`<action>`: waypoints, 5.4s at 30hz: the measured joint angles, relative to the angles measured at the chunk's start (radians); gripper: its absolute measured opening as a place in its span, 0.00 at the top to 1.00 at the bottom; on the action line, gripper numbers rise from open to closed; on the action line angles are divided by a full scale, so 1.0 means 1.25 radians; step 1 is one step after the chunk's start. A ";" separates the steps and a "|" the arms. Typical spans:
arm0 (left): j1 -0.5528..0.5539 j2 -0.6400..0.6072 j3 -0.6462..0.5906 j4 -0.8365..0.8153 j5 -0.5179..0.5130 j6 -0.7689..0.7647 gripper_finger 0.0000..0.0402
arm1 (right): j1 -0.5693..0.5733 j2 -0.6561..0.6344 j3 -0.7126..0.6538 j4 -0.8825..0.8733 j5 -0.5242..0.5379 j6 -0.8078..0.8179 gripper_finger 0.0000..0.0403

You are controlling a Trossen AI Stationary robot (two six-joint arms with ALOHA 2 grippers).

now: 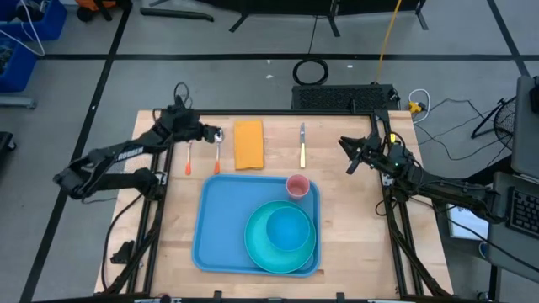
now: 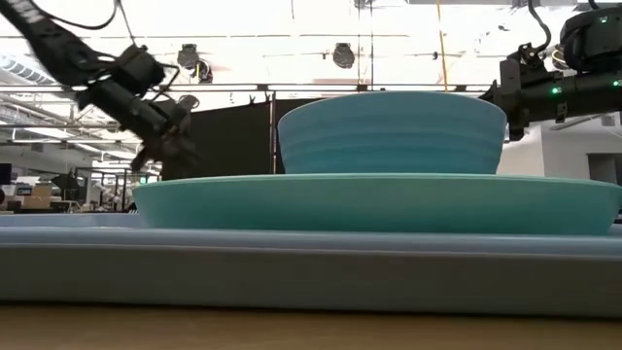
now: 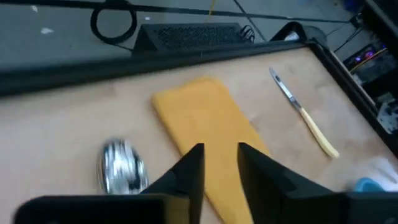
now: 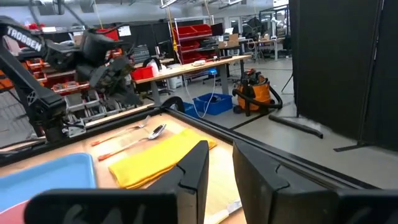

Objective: Set up tray
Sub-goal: Put the yellow napkin on the blue serving tray to the left of the light blue plate

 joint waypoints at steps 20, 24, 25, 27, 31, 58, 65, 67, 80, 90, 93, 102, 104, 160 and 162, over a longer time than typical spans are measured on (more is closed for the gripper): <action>0.060 0.493 0.399 -0.244 0.182 0.088 0.37 | 0.001 0.000 -0.001 0.000 0.000 0.000 0.84; 0.060 0.529 0.409 -0.248 0.162 0.086 0.37 | 0.001 0.000 -0.001 0.000 -0.001 0.000 0.84; 0.060 0.535 0.412 -0.248 0.153 0.086 0.37 | 0.001 0.000 -0.001 0.000 -0.001 0.000 0.84; 0.056 0.543 0.419 -0.238 0.136 0.087 0.37 | 0.001 0.000 -0.001 0.000 -0.001 0.000 0.84; 0.048 0.562 0.419 -0.230 0.094 0.085 0.37 | 0.001 0.000 -0.001 0.000 -0.001 0.000 0.84; -0.029 0.583 0.419 -0.149 0.031 0.033 0.37 | 0.001 0.000 -0.001 0.003 -0.002 0.000 0.84; -0.029 0.584 0.419 -0.152 0.032 0.041 0.43 | 0.001 0.000 -0.001 0.015 -0.002 0.000 0.84; -0.033 0.592 0.419 -0.147 0.040 0.041 0.48 | 0.001 0.000 -0.001 0.020 -0.002 0.001 0.84; -0.031 0.607 0.420 -0.150 0.032 0.091 0.96 | 0.001 0.000 -0.001 0.021 -0.002 0.000 0.84; -0.032 0.607 0.420 -0.118 0.017 0.129 0.99 | 0.001 0.000 -0.001 0.021 -0.002 0.001 0.84; -0.041 0.606 0.420 -0.104 0.018 0.131 0.99 | 0.001 0.000 -0.001 0.021 -0.002 0.000 0.84; -0.090 0.508 0.419 -0.097 0.030 0.156 1.00 | 0.001 0.000 -0.001 0.021 -0.002 0.001 0.84; -0.104 0.460 0.419 -0.136 0.015 0.171 1.00 | 0.001 0.000 -0.001 0.021 -0.002 0.000 0.84; -1.406 0.039 0.420 -0.518 -0.879 -0.751 1.00 | 0.001 0.000 -0.001 0.024 -0.001 0.000 0.84; -1.433 0.054 0.419 -0.521 -0.904 -0.812 1.00 | 0.000 0.000 -0.001 0.024 -0.001 -0.004 0.84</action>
